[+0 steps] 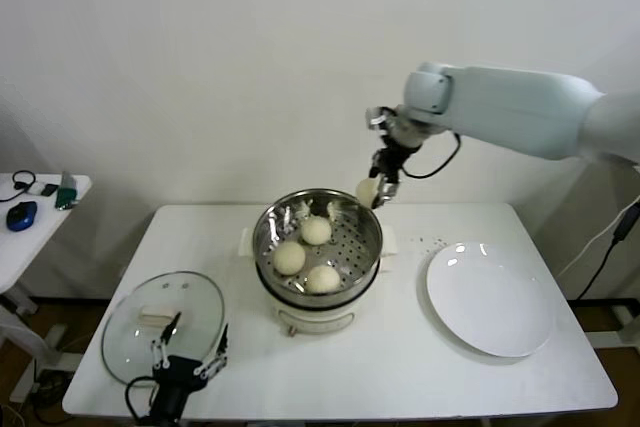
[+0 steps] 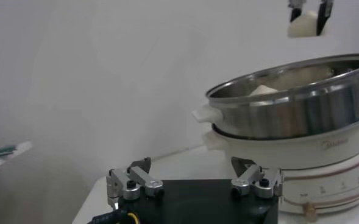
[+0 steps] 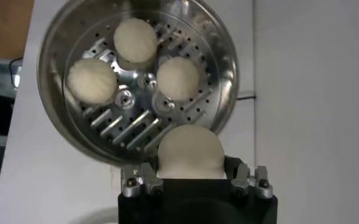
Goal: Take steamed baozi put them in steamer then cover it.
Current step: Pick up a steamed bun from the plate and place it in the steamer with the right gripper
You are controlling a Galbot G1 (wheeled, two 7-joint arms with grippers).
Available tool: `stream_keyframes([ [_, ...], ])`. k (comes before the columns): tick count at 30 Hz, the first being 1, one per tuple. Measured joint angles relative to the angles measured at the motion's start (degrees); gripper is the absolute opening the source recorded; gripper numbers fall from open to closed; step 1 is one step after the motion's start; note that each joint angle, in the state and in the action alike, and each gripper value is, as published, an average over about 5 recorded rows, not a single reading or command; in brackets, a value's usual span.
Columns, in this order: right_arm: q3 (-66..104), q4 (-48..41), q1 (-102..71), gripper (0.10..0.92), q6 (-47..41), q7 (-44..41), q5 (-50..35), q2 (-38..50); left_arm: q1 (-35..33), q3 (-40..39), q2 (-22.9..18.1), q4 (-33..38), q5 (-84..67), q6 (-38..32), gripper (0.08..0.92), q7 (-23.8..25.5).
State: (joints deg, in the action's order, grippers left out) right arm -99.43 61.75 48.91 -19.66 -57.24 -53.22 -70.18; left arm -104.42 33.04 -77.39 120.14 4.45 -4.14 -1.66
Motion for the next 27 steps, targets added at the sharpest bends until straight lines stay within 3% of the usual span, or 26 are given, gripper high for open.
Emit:
stream_keyframes([
  [20,-3.6,0.9,-5.9,0.702,-1.4,3.7,-0.1,-7.0,1.6,0.8,1.2,-1.6,0.0,0.6,0.823,0.2],
  [27,-3.7,-0.3,-7.4,0.817,-1.1,3.6,1.3,-7.9,2.3,0.7,1.3,-2.0,0.0,0.9,0.823,0.2],
])
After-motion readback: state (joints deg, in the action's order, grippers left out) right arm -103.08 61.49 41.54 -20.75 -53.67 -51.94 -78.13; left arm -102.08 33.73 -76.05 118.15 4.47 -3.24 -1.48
